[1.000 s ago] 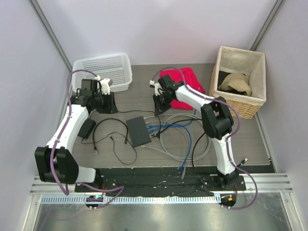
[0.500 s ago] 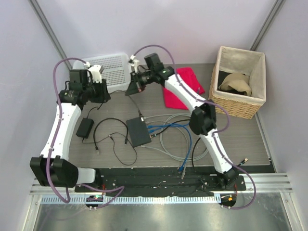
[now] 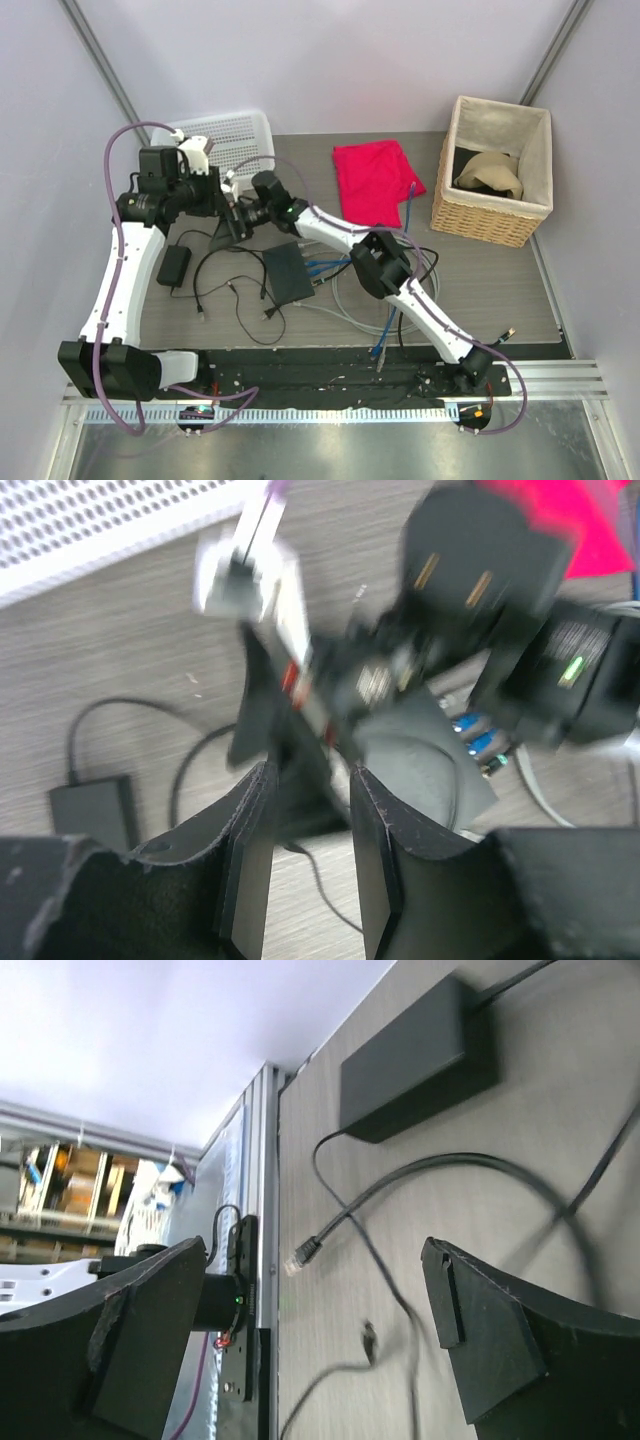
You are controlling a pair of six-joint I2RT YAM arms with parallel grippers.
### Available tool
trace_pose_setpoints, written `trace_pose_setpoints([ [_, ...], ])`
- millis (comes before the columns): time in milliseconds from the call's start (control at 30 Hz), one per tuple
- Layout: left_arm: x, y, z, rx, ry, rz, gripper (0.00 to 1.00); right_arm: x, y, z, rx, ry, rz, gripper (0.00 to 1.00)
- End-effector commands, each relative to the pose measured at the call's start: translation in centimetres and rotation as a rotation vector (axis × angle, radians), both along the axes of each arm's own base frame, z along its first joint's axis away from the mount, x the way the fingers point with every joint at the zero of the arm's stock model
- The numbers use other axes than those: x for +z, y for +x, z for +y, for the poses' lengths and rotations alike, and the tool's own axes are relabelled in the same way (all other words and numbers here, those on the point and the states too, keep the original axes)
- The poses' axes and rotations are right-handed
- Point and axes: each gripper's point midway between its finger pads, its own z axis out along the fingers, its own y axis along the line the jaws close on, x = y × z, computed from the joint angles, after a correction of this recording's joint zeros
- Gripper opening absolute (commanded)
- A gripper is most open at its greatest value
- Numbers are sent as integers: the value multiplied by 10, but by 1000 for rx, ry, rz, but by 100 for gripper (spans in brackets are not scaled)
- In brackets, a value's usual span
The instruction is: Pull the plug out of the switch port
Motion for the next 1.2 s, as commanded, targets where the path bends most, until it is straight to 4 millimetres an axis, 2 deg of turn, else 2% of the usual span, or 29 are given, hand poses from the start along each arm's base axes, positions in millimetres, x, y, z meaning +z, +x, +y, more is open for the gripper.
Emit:
trace_pose_setpoints([
  [0,-9,2,-12,-15,-84,31,39,105,88,-71,-181,127,-166,100],
  [33,-10,4,-16,-8,-119,40,40,104,97,-83,-203,104,-156,100],
  [67,-14,4,-20,-9,-140,51,39,116,104,-96,-223,109,-183,100],
  [100,-28,6,-23,-7,-161,80,39,104,124,-117,-279,71,-163,100],
  [167,-43,5,-34,-23,-211,130,40,99,142,-138,-331,30,-200,100],
  [200,-63,7,-37,-25,-217,181,40,96,154,-157,-369,-3,-194,100],
  [300,-85,11,-54,-65,-245,235,41,82,165,-185,-422,-100,-251,100],
  [333,-101,12,-62,-76,-242,277,41,74,175,-197,-471,-145,-268,99],
  [367,-107,15,-66,-77,-242,289,41,68,178,-204,-494,-180,-279,97],
  [400,-110,19,-69,-81,-241,288,41,62,175,-212,-504,-225,-290,95],
  [433,-121,22,-77,-96,-232,317,41,59,181,-222,-544,-258,-295,94],
  [500,-132,27,-83,-111,-203,331,40,54,177,-232,-549,-283,-282,92],
  [533,-135,27,-93,-137,-189,335,39,59,178,-240,-561,-286,-287,91],
  [567,-150,28,-97,-141,-177,374,39,54,176,-244,-565,-302,-279,91],
  [633,-156,29,-108,-137,-185,404,38,57,174,-254,-578,-318,-281,91],
  [700,-172,28,-110,-111,-164,439,39,43,164,-260,-564,-354,-263,91],
  [733,-177,26,-108,-95,-155,452,40,45,160,-263,-563,-355,-262,91],
  [767,-181,24,-103,-67,-138,466,40,34,151,-265,-548,-373,-237,91],
  [933,-182,14,-78,19,-63,450,45,12,127,-273,-512,-400,-197,91],
  [1067,-194,5,-67,70,-99,463,51,11,127,-271,-512,-390,-181,91],
  [1100,-196,5,-66,67,-93,460,55,10,127,-270,-512,-392,-179,91],
  [1167,-201,2,-66,51,-86,479,56,9,129,-269,-517,-396,-182,91],
])
